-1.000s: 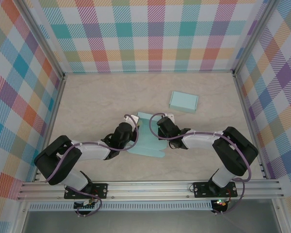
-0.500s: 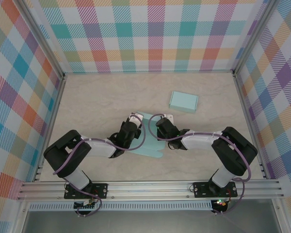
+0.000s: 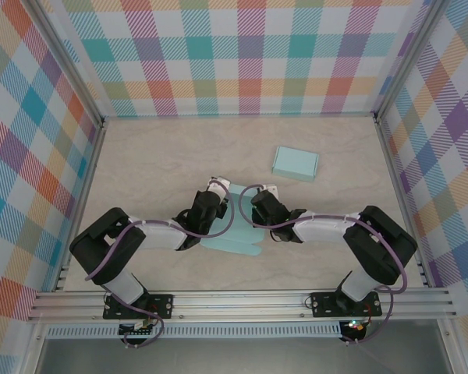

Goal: Fold the paper box

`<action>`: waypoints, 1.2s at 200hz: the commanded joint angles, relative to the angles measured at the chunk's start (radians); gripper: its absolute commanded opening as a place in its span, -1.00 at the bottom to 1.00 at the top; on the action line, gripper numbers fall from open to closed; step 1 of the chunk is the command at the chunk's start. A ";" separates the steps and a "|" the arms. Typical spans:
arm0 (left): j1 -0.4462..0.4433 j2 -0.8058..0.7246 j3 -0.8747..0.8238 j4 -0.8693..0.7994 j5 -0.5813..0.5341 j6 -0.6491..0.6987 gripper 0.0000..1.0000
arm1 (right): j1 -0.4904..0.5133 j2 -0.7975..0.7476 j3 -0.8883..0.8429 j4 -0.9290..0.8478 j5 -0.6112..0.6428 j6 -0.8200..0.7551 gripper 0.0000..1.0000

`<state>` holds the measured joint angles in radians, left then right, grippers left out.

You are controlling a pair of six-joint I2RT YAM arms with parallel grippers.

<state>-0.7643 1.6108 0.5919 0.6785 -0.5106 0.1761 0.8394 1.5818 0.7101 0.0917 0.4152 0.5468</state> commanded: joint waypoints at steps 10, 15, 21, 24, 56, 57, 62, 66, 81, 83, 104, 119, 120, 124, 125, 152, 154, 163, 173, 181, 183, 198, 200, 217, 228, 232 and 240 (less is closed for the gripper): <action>0.011 -0.031 0.000 -0.071 -0.120 -0.045 -0.70 | 0.009 -0.018 -0.001 -0.060 0.000 0.014 -1.00; 0.011 -0.038 -0.005 -0.079 -0.133 -0.057 -0.71 | 0.009 -0.019 -0.001 -0.063 0.003 0.017 -1.00; 0.011 -0.044 -0.013 -0.089 -0.152 -0.072 -0.71 | 0.009 -0.019 0.000 -0.064 0.004 0.021 -1.00; 0.011 -0.047 -0.016 -0.094 -0.159 -0.080 -0.70 | 0.008 -0.019 -0.001 -0.064 0.004 0.022 -1.00; 0.011 -0.049 -0.026 -0.163 -0.224 -0.165 -0.67 | 0.009 -0.013 0.005 -0.063 0.001 0.032 -1.00; 0.011 -0.049 -0.025 -0.165 -0.227 -0.170 -0.68 | 0.010 -0.012 0.005 -0.064 0.000 0.033 -1.00; 0.012 -0.045 -0.023 -0.178 -0.245 -0.186 -0.70 | 0.011 -0.011 0.005 -0.065 0.000 0.037 -1.00; 0.012 -0.041 -0.021 -0.187 -0.259 -0.199 -0.73 | 0.012 -0.011 0.007 -0.065 -0.001 0.039 -1.00; 0.010 -0.024 -0.004 -0.216 -0.319 -0.242 -0.97 | 0.019 -0.011 0.009 -0.067 0.000 0.047 -1.00; 0.010 -0.022 -0.002 -0.222 -0.330 -0.247 -0.98 | 0.020 -0.011 0.010 -0.068 0.002 0.049 -1.00; 0.006 0.003 0.032 -0.276 -0.424 -0.322 -1.00 | 0.046 -0.001 0.034 -0.100 0.020 0.083 -1.00; 0.002 0.021 0.058 -0.313 -0.490 -0.386 -1.00 | 0.075 0.022 0.068 -0.136 0.045 0.117 -1.00; 0.001 0.023 0.061 -0.317 -0.493 -0.392 -1.00 | 0.077 0.024 0.069 -0.140 0.048 0.120 -1.00; 0.000 0.028 0.070 -0.338 -0.516 -0.419 -1.00 | 0.085 0.031 0.080 -0.152 0.057 0.134 -1.00; 0.000 0.029 0.073 -0.341 -0.521 -0.426 -1.00 | 0.087 0.034 0.083 -0.154 0.060 0.137 -1.00; 0.003 0.049 0.127 -0.490 -0.608 -0.602 -1.00 | 0.112 0.068 0.112 -0.166 0.072 0.211 -1.00; 0.004 0.050 0.127 -0.492 -0.604 -0.606 -1.00 | 0.113 0.069 0.111 -0.164 0.071 0.213 -1.00; 0.005 0.049 0.124 -0.482 -0.579 -0.612 -1.00 | 0.114 0.072 0.109 -0.152 0.069 0.222 -1.00; 0.006 0.043 0.105 -0.428 -0.522 -0.584 -1.00 | 0.115 0.074 0.113 -0.150 0.068 0.221 -1.00; 0.005 0.036 0.082 -0.360 -0.455 -0.536 -0.90 | 0.114 0.079 0.121 -0.158 0.069 0.218 -1.00; 0.005 0.034 0.077 -0.344 -0.439 -0.525 -0.88 | 0.115 0.079 0.124 -0.162 0.070 0.216 -1.00; 0.005 0.019 0.042 -0.270 -0.324 -0.472 -0.66 | 0.115 0.088 0.144 -0.191 0.080 0.214 -1.00; 0.005 0.017 0.040 -0.265 -0.314 -0.468 -0.64 | 0.115 0.088 0.146 -0.193 0.081 0.214 -1.00; 0.005 -0.011 0.017 -0.241 -0.201 -0.446 -0.48 | 0.114 0.093 0.159 -0.206 0.082 0.213 -1.00; 0.003 -0.034 -0.002 -0.221 -0.146 -0.440 -0.43 | 0.115 0.098 0.168 -0.217 0.082 0.217 -1.00; 0.004 -0.044 -0.010 -0.215 -0.128 -0.440 -0.41 | 0.115 0.099 0.170 -0.220 0.082 0.219 -1.00; 0.003 -0.061 -0.023 -0.217 -0.111 -0.444 -0.37 | 0.115 0.099 0.174 -0.226 0.083 0.220 -1.00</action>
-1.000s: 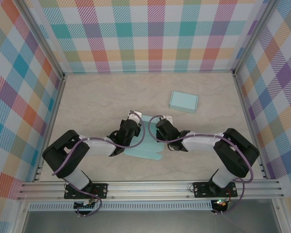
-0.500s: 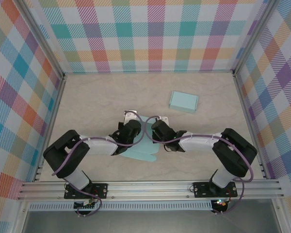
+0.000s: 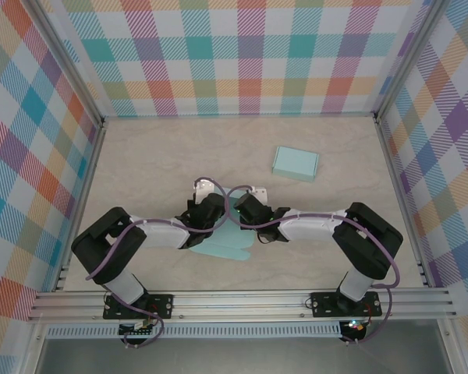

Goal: Fold the paper box

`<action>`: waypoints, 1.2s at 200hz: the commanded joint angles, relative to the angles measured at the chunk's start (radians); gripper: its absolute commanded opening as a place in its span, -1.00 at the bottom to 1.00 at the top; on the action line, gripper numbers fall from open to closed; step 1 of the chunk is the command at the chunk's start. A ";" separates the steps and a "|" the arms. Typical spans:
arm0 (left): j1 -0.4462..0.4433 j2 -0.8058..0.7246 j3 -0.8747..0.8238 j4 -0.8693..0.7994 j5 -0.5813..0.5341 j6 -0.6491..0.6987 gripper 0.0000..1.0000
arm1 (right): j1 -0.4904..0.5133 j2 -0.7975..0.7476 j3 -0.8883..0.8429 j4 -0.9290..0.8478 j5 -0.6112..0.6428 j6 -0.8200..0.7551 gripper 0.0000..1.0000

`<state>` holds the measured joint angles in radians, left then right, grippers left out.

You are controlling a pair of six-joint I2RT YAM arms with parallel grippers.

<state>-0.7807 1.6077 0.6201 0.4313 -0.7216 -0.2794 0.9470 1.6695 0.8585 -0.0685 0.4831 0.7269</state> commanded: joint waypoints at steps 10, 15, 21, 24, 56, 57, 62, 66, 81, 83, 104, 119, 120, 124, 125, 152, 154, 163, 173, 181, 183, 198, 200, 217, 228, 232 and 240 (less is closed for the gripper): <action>0.019 -0.079 -0.062 0.013 0.101 0.003 -0.35 | 0.007 0.011 0.028 -0.070 0.016 0.044 -1.00; 0.019 -0.090 -0.067 0.006 0.097 -0.002 -0.35 | 0.007 0.010 0.028 -0.073 0.018 0.045 -1.00; 0.019 -0.103 -0.077 -0.001 0.088 -0.007 -0.34 | 0.007 0.009 0.028 -0.075 0.021 0.046 -1.00; 0.019 -0.109 -0.082 -0.004 0.085 -0.010 -0.34 | 0.007 0.007 0.028 -0.074 0.022 0.046 -1.00; 0.020 -0.148 -0.139 -0.019 0.053 -0.028 -0.32 | 0.006 0.001 0.025 -0.071 0.023 0.045 -1.00; 0.019 -0.149 -0.140 -0.020 0.053 -0.029 -0.31 | 0.006 0.001 0.025 -0.072 0.024 0.045 -1.00; 0.019 -0.149 -0.146 -0.021 0.054 -0.034 -0.30 | 0.005 0.000 0.025 -0.071 0.024 0.045 -1.00; 0.018 -0.148 -0.150 -0.021 0.054 -0.038 -0.29 | 0.006 -0.001 0.024 -0.070 0.024 0.045 -1.00; 0.018 -0.138 -0.160 -0.013 0.072 -0.050 -0.22 | 0.008 -0.003 0.024 -0.067 0.023 0.045 -1.00; 0.018 -0.137 -0.162 -0.011 0.074 -0.053 -0.20 | 0.007 -0.003 0.024 -0.065 0.023 0.045 -1.00; 0.014 -0.112 -0.171 0.020 0.096 -0.065 -0.11 | 0.006 -0.010 0.019 -0.063 0.022 0.044 -1.00; 0.007 -0.097 -0.169 0.031 0.094 -0.064 -0.09 | 0.006 -0.012 0.017 -0.063 0.022 0.043 -1.00; 0.007 -0.096 -0.168 0.031 0.093 -0.064 -0.09 | 0.006 -0.012 0.016 -0.062 0.022 0.043 -1.00; 0.005 -0.092 -0.166 0.029 0.087 -0.064 -0.09 | 0.007 -0.013 0.016 -0.063 0.022 0.043 -1.00; 0.004 -0.091 -0.165 0.028 0.085 -0.064 -0.09 | 0.007 -0.014 0.016 -0.063 0.022 0.043 -1.00; 0.002 -0.076 -0.152 0.000 0.038 -0.075 -0.14 | 0.007 -0.014 0.013 -0.063 0.022 0.045 -1.00; 0.002 -0.075 -0.151 -0.003 0.032 -0.078 -0.16 | 0.007 -0.014 0.013 -0.063 0.022 0.045 -1.00; 0.002 -0.074 -0.146 -0.034 0.002 -0.097 -0.26 | 0.007 -0.014 0.011 -0.063 0.022 0.045 -1.00; 0.002 -0.074 -0.148 -0.052 -0.030 -0.126 -0.45 | 0.007 -0.014 0.011 -0.063 0.023 0.045 -1.00; 0.001 -0.076 -0.149 -0.060 -0.050 -0.148 -0.63 | 0.007 -0.014 0.011 -0.061 0.023 0.043 -1.00; 0.002 -0.077 -0.149 -0.064 -0.056 -0.154 -0.66 | 0.007 -0.014 0.011 -0.060 0.022 0.044 -1.00; 0.000 -0.071 -0.130 -0.106 -0.114 -0.209 -0.87 | 0.006 -0.013 0.012 -0.057 0.021 0.041 -1.00; 0.000 -0.069 -0.127 -0.110 -0.125 -0.216 -0.88 | 0.007 -0.012 0.013 -0.056 0.021 0.042 -1.00; 0.000 -0.046 -0.094 -0.162 -0.192 -0.297 -0.90 | 0.007 -0.008 0.012 -0.048 0.010 0.046 -1.00; -0.003 -0.033 -0.072 -0.202 -0.228 -0.355 -0.90 | 0.009 -0.003 0.011 -0.036 -0.006 0.049 -1.00; -0.002 -0.029 -0.062 -0.214 -0.239 -0.387 -0.90 | 0.009 0.000 0.010 -0.032 -0.014 0.052 -1.00; -0.003 -0.022 -0.048 -0.245 -0.259 -0.436 -0.90 | 0.010 0.004 0.010 -0.026 -0.022 0.059 -1.00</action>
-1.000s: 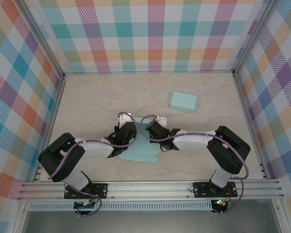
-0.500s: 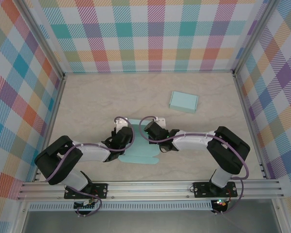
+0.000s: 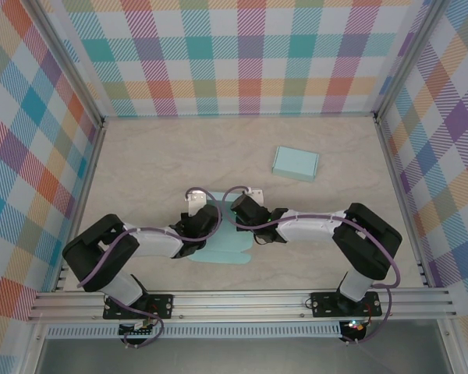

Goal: Fold the paper box

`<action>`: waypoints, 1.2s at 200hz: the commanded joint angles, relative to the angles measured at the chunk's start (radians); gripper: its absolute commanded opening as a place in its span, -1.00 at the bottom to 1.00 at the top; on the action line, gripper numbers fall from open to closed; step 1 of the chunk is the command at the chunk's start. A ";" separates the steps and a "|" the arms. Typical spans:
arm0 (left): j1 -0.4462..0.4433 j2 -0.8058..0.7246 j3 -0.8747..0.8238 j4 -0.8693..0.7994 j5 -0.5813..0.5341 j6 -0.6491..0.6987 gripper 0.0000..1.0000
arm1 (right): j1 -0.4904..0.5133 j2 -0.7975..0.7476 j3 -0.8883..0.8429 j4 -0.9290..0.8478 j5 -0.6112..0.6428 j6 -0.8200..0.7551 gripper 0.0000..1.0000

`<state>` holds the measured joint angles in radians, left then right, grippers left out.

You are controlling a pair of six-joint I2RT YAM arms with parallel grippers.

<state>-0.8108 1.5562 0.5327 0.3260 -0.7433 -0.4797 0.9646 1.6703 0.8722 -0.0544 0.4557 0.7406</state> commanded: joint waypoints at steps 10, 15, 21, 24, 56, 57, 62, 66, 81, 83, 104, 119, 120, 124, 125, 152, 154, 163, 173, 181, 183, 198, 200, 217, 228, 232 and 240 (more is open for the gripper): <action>0.028 0.037 0.058 -0.173 -0.256 -0.284 -0.90 | -0.005 0.012 -0.002 -0.040 0.007 0.056 -1.00; 0.027 0.040 0.065 -0.184 -0.260 -0.298 -0.90 | -0.004 0.014 -0.001 -0.040 0.007 0.061 -1.00; 0.028 0.043 0.071 -0.191 -0.260 -0.304 -0.90 | -0.004 0.017 0.000 -0.041 0.008 0.064 -1.00; 0.028 0.044 0.073 -0.193 -0.259 -0.302 -0.89 | -0.005 0.018 0.001 -0.041 0.009 0.064 -1.00; 0.027 0.021 0.053 -0.119 -0.176 -0.226 -0.67 | -0.005 0.026 0.008 -0.064 0.036 0.069 -1.00; 0.028 0.019 0.050 -0.115 -0.171 -0.223 -0.65 | -0.006 0.026 0.009 -0.064 0.037 0.070 -1.00; 0.027 0.009 0.042 -0.095 -0.147 -0.205 -0.54 | -0.006 0.026 0.011 -0.070 0.043 0.071 -1.00; 0.028 0.002 0.034 -0.080 -0.125 -0.193 -0.45 | -0.006 0.026 0.014 -0.075 0.048 0.071 -1.00; 0.027 -0.044 0.009 -0.045 -0.034 -0.160 -0.13 | -0.009 0.028 0.024 -0.098 0.062 0.071 -1.00; 0.028 -0.051 0.006 -0.042 -0.020 -0.157 -0.09 | -0.011 0.028 0.026 -0.102 0.064 0.071 -1.00; 0.023 -0.148 -0.025 -0.035 0.114 -0.145 0.15 | -0.020 0.027 0.045 -0.147 0.075 0.067 -1.00; 0.014 -0.234 -0.038 -0.065 0.185 -0.148 0.30 | -0.025 0.019 0.057 -0.185 0.078 0.058 -1.00; 0.014 -0.240 -0.038 -0.067 0.191 -0.147 0.32 | -0.026 0.020 0.058 -0.188 0.077 0.058 -1.00; 0.012 -0.264 -0.041 -0.076 0.211 -0.147 0.36 | -0.027 0.017 0.061 -0.199 0.078 0.056 -1.00; 0.012 -0.270 -0.042 -0.077 0.217 -0.146 0.37 | -0.027 0.016 0.062 -0.202 0.078 0.055 -1.00; 0.008 -0.413 -0.036 -0.137 0.372 -0.088 0.59 | -0.039 -0.006 0.091 -0.317 0.062 0.030 -1.00; 0.008 -0.420 -0.033 -0.144 0.383 -0.083 0.61 | -0.039 -0.009 0.093 -0.326 0.060 0.028 -1.00; 0.008 -0.455 -0.026 -0.180 0.413 -0.068 0.73 | -0.044 -0.023 0.107 -0.378 0.053 0.018 -1.00; 0.006 -0.495 -0.023 -0.214 0.420 -0.066 0.77 | -0.052 -0.038 0.123 -0.432 0.022 -0.009 -1.00; 0.007 -0.529 -0.025 -0.238 0.415 -0.072 0.88 | -0.063 -0.051 0.140 -0.477 -0.019 -0.032 -1.00; 0.007 -0.537 -0.026 -0.241 0.412 -0.073 0.95 | -0.066 -0.054 0.143 -0.488 -0.030 -0.039 -1.00; 0.008 -0.596 -0.026 -0.286 0.378 -0.084 1.00 | -0.092 -0.071 0.179 -0.578 -0.140 -0.086 -1.00; 0.007 -0.604 -0.025 -0.291 0.370 -0.085 1.00 | -0.094 -0.072 0.183 -0.588 -0.158 -0.094 -1.00; 0.009 -0.660 -0.012 -0.342 0.319 -0.092 1.00 | -0.122 -0.084 0.214 -0.691 -0.295 -0.147 -1.00; 0.012 -0.686 0.001 -0.381 0.290 -0.097 0.99 | -0.134 -0.084 0.234 -0.765 -0.375 -0.188 -1.00; 0.013 -0.693 0.009 -0.396 0.279 -0.097 1.00 | -0.137 -0.083 0.242 -0.794 -0.393 -0.201 -1.00; 0.014 -0.704 0.023 -0.427 0.261 -0.093 0.99 | -0.144 -0.079 0.257 -0.851 -0.423 -0.225 -1.00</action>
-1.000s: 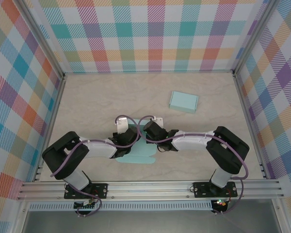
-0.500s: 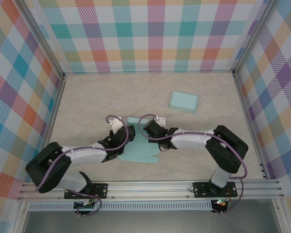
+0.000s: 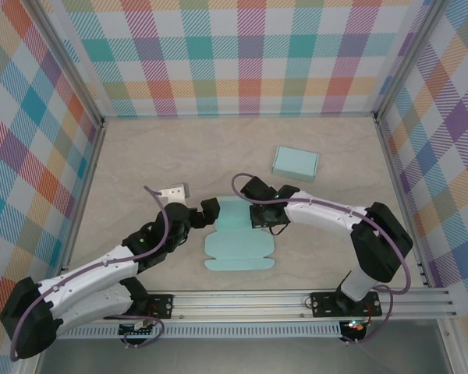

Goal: Fold the paper box

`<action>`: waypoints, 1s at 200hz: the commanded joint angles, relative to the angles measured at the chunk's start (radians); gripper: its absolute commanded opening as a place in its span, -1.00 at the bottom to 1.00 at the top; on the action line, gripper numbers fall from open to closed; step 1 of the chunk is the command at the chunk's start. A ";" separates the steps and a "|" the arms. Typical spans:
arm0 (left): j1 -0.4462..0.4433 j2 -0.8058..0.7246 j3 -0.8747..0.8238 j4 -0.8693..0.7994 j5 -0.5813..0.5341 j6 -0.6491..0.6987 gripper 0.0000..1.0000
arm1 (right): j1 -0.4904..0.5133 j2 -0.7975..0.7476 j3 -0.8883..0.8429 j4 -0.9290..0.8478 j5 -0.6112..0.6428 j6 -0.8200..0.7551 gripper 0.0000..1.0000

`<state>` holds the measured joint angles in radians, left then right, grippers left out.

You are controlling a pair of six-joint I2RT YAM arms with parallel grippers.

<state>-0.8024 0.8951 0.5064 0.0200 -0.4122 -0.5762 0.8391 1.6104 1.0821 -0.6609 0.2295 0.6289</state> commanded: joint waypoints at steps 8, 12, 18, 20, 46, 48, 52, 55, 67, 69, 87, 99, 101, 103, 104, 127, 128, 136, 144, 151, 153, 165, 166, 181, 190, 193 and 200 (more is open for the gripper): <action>0.007 -0.048 0.060 -0.145 -0.083 0.013 0.99 | -0.028 -0.013 0.060 -0.297 -0.223 -0.136 -1.00; 0.008 -0.050 0.065 -0.153 -0.091 0.018 0.99 | -0.033 -0.011 0.063 -0.317 -0.234 -0.147 -1.00; 0.009 -0.051 0.069 -0.163 -0.101 0.024 1.00 | -0.043 -0.006 0.067 -0.341 -0.249 -0.165 -1.00; 0.010 -0.051 0.070 -0.166 -0.104 0.025 0.99 | -0.046 -0.005 0.067 -0.348 -0.253 -0.168 -1.00; 0.017 -0.045 0.075 -0.195 -0.120 0.028 0.99 | -0.094 0.018 0.060 -0.393 -0.318 -0.227 -1.00; 0.018 -0.043 0.076 -0.196 -0.120 0.028 0.99 | -0.098 0.020 0.059 -0.395 -0.325 -0.230 -1.00; 0.019 -0.043 0.074 -0.196 -0.117 0.028 1.00 | -0.106 0.025 0.060 -0.397 -0.336 -0.237 -1.00; 0.020 -0.044 0.075 -0.196 -0.114 0.027 0.99 | -0.110 0.030 0.062 -0.401 -0.341 -0.245 -1.00; 0.022 -0.040 0.078 -0.192 -0.104 0.034 0.99 | -0.129 0.053 0.075 -0.419 -0.341 -0.274 -1.00; 0.023 -0.039 0.078 -0.191 -0.104 0.035 0.99 | -0.132 0.057 0.077 -0.421 -0.340 -0.279 -1.00; 0.026 -0.033 0.080 -0.185 -0.096 0.045 0.99 | -0.170 0.106 0.106 -0.443 -0.336 -0.326 -1.00; 0.028 -0.030 0.082 -0.180 -0.090 0.053 0.99 | -0.199 0.150 0.128 -0.455 -0.324 -0.354 -1.00; 0.030 -0.030 0.083 -0.178 -0.088 0.054 0.99 | -0.203 0.159 0.132 -0.456 -0.323 -0.359 -1.00; 0.030 -0.029 0.083 -0.177 -0.086 0.055 1.00 | -0.208 0.166 0.134 -0.458 -0.323 -0.362 -1.00; 0.031 -0.029 0.083 -0.176 -0.086 0.055 1.00 | -0.210 0.171 0.136 -0.459 -0.323 -0.364 -1.00; 0.035 -0.025 0.084 -0.165 -0.071 0.077 1.00 | -0.242 0.269 0.194 -0.495 -0.267 -0.396 -1.00; 0.035 -0.025 0.084 -0.164 -0.071 0.078 1.00 | -0.242 0.274 0.197 -0.497 -0.262 -0.398 -1.00; 0.036 -0.025 0.084 -0.164 -0.071 0.083 0.99 | -0.246 0.308 0.219 -0.510 -0.236 -0.405 -1.00; 0.038 -0.026 0.083 -0.163 -0.070 0.089 1.00 | -0.247 0.342 0.245 -0.522 -0.206 -0.407 -0.98; 0.039 -0.025 0.081 -0.160 -0.068 0.096 1.00 | -0.247 0.373 0.267 -0.534 -0.170 -0.405 -0.98; 0.040 -0.024 0.081 -0.159 -0.066 0.097 1.00 | -0.247 0.380 0.273 -0.537 -0.161 -0.403 -0.98; 0.043 -0.025 0.079 -0.153 -0.064 0.107 0.99 | -0.247 0.434 0.311 -0.551 -0.103 -0.395 -0.99; 0.043 -0.024 0.078 -0.152 -0.064 0.108 1.00 | -0.247 0.440 0.315 -0.552 -0.100 -0.395 -0.99; 0.047 -0.022 0.073 -0.141 -0.064 0.118 0.99 | -0.244 0.502 0.355 -0.557 -0.037 -0.383 -1.00; 0.049 -0.021 0.075 -0.140 -0.064 0.124 1.00 | -0.240 0.540 0.377 -0.562 0.004 -0.374 -1.00; 0.049 -0.021 0.074 -0.138 -0.064 0.127 1.00 | -0.237 0.550 0.384 -0.565 0.023 -0.371 -1.00; 0.052 -0.021 0.073 -0.136 -0.067 0.132 0.99 | -0.230 0.579 0.399 -0.571 0.066 -0.357 -1.00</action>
<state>-0.7666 0.8700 0.5552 -0.1482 -0.4820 -0.4831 0.6029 2.0537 1.4681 -1.3052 0.0193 0.2527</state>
